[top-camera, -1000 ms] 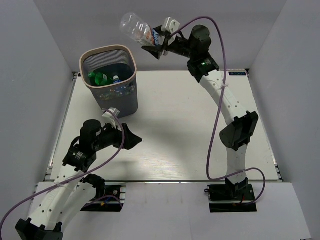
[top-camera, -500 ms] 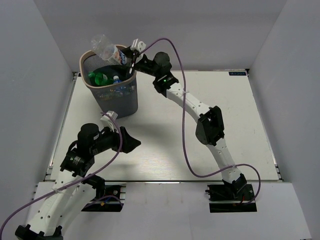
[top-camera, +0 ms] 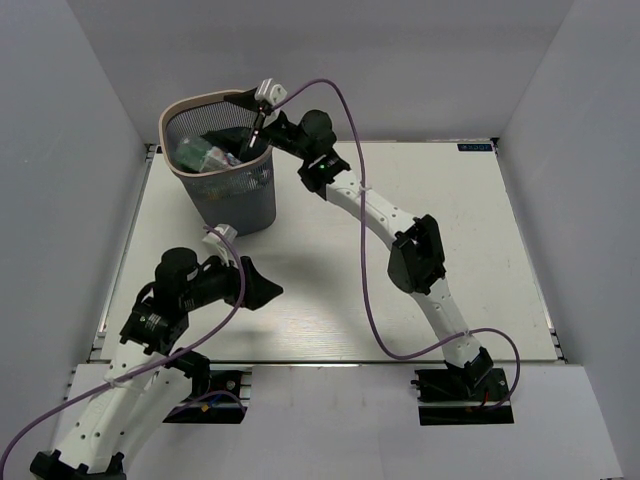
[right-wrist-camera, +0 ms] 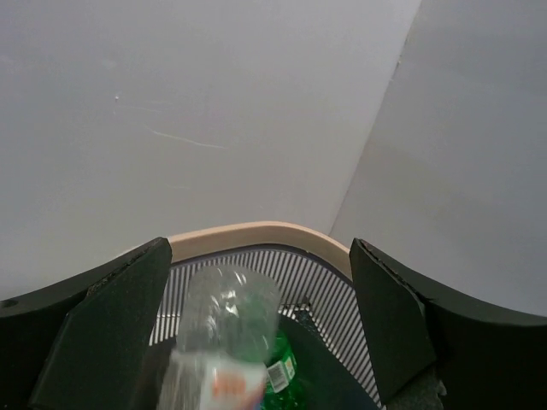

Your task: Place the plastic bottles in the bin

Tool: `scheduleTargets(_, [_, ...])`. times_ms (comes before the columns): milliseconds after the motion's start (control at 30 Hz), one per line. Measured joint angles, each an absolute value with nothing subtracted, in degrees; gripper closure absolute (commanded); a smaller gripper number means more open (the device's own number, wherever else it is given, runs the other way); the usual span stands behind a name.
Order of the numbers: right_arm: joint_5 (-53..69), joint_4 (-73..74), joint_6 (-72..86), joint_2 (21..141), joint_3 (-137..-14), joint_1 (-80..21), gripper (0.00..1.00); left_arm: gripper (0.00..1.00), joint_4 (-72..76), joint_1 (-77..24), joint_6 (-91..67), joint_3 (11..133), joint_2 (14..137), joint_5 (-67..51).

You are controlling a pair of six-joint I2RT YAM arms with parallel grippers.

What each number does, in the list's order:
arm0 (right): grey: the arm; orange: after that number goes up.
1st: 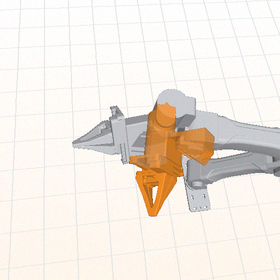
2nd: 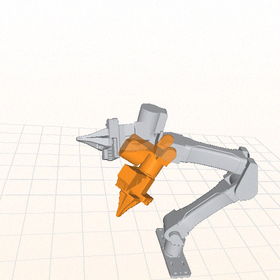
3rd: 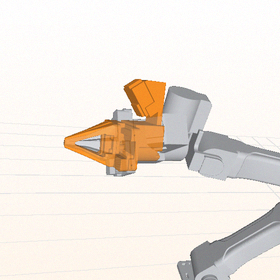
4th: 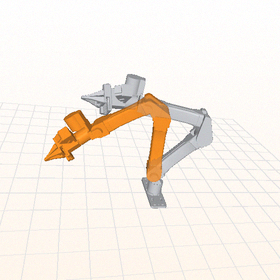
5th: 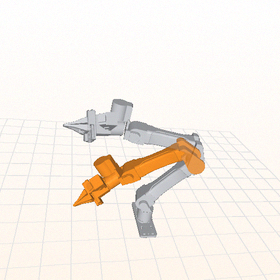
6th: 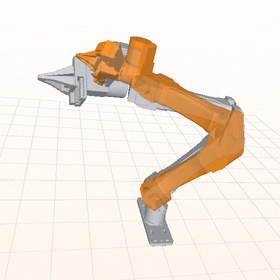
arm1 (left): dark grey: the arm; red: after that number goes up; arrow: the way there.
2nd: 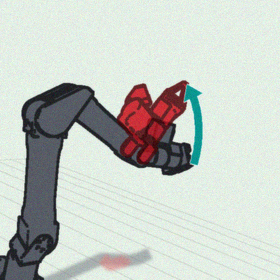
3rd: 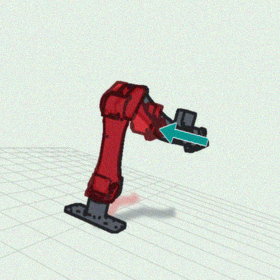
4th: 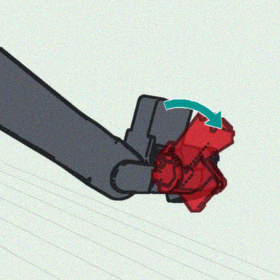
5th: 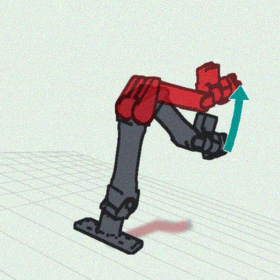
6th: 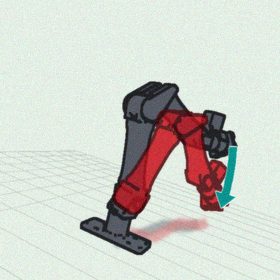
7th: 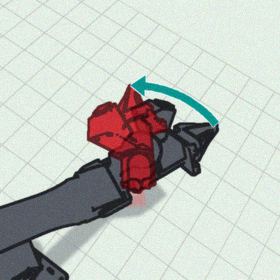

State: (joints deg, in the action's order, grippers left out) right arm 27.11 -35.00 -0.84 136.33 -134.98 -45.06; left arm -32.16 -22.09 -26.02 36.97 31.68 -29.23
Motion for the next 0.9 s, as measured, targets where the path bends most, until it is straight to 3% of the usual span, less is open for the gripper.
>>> scheduleTargets(200, [24.5, -31.7, -3.7, 130.9, -127.7, -43.6, 0.1, 0.01, -28.5, -22.1, -25.8, 36.4, 34.1, -30.2])
scheduleTargets(433, [13.6, -4.0, -15.6, 111.7, -121.1, -38.5, 0.1, 0.01, -20.3, -22.1, -24.7, 36.2, 40.4, -30.9])
scheduleTargets(633, [5.4, 14.7, -18.2, 86.6, -96.1, -26.5, 0.1, 0.01, -12.8, -22.1, -23.4, 36.1, 46.6, -31.1])
scheduleTargets(900, [-1.0, 25.3, -14.0, 70.4, -60.7, -27.3, 0.1, 0.01, -7.9, -22.1, -21.7, 37.6, 54.2, -31.0])
